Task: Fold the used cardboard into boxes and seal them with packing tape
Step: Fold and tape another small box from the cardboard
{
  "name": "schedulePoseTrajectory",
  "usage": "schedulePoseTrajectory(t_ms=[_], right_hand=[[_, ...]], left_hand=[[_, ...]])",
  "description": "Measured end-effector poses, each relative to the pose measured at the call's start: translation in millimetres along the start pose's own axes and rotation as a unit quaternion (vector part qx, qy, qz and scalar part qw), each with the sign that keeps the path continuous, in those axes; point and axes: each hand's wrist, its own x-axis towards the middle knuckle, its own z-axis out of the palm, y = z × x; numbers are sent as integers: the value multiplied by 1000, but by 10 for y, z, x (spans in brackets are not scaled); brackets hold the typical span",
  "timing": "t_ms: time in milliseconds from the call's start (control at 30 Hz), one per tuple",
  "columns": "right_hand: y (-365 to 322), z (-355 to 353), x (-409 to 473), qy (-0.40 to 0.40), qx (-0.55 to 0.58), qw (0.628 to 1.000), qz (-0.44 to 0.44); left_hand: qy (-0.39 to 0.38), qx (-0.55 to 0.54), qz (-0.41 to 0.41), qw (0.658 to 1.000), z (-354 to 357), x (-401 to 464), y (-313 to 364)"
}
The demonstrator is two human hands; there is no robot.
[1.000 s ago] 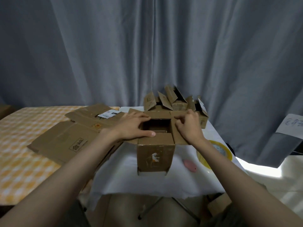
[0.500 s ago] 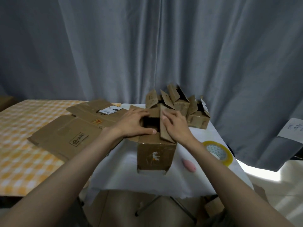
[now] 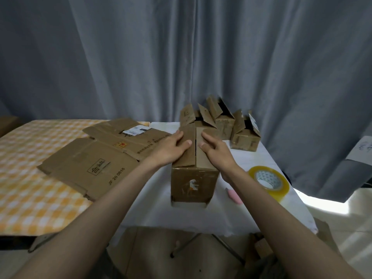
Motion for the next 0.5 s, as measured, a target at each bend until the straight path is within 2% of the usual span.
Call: schedulePoseTrajectory(t_ms=[200,500], right_hand=[[-56,-150,89,20,33,999,8],[153,-65,-27,10,107,993,39]], left_hand=[[40,-96,-21,994,363,28,92],[42,-51,-18,998,316,156,220]])
